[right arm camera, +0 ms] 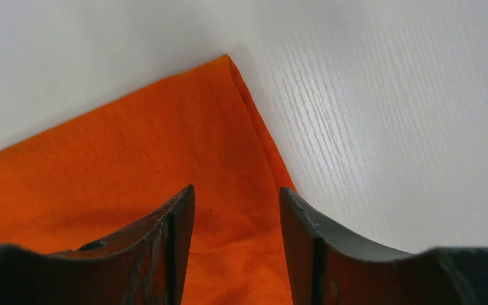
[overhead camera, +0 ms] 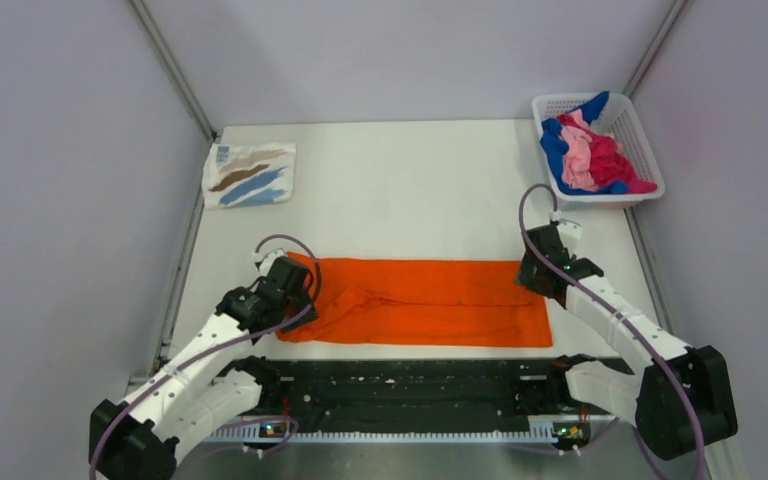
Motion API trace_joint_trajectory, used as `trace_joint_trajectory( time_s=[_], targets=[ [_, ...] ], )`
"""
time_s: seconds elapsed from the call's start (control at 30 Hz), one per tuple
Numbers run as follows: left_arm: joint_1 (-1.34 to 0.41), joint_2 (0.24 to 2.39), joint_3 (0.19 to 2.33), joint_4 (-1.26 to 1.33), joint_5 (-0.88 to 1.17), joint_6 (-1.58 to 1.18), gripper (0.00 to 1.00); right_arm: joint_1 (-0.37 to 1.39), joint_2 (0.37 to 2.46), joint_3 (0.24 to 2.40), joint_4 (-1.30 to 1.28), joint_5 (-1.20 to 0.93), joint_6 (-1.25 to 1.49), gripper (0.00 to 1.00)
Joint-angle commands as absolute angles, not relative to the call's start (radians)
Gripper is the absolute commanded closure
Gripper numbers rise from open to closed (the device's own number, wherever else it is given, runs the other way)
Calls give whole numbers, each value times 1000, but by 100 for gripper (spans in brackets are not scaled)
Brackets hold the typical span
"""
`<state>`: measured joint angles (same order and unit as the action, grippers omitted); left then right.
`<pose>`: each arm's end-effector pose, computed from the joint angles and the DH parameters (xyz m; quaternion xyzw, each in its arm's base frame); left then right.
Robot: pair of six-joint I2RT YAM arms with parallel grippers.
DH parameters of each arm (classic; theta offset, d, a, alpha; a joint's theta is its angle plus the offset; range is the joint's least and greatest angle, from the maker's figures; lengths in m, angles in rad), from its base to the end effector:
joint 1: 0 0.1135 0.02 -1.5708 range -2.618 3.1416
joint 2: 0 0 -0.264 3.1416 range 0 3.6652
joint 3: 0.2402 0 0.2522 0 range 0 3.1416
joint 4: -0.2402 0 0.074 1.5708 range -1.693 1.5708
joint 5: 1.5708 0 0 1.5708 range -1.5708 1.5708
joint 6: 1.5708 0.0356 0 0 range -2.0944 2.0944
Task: Fold and stack the t-shirts
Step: Fold the other side of the tshirt into a rectangle
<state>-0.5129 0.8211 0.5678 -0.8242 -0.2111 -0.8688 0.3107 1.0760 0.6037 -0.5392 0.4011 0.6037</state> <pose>0.1290 -0.0641 0.2076 -0.1960 0.9446 -0.0760 0.2522 0.1916 0.0469 0.1973 0.1919 0.9238 -0.0524 0.3272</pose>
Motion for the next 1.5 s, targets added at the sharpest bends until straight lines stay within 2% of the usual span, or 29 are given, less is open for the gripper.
trace_joint_trajectory(
  time_s=[0.0,0.07,0.13,0.2,0.23,0.37,0.5,0.63,0.73,1.07,1.47],
  targets=[
    [-517,764,584,-868,-203,-917,45,320,1023,603,-592,459,667,41],
    [-516,734,600,-874,-182,-915,26,320,981,606,-622,484,683,24],
    [-516,720,625,-861,-158,-896,15,320,931,612,-637,498,690,6],
    [-517,726,647,-815,-140,-860,3,320,877,613,-632,503,695,1],
    [-517,739,653,-775,-133,-834,2,321,847,610,-621,502,696,1],
    [-516,874,681,-577,-117,-735,1,321,744,577,-558,459,672,1],
    [-516,1102,698,-393,-118,-721,1,322,681,545,-512,413,642,1],
    [-516,1307,796,-403,-73,-700,1,321,672,545,-508,380,624,1],
    [-517,1380,812,-404,-35,-698,1,321,676,552,-508,367,623,1],
    [-560,1247,580,-338,230,-721,1,320,671,549,-496,366,627,1],
    [-676,1073,532,-410,235,-709,1,320,659,534,-495,348,624,1]
  ],
)
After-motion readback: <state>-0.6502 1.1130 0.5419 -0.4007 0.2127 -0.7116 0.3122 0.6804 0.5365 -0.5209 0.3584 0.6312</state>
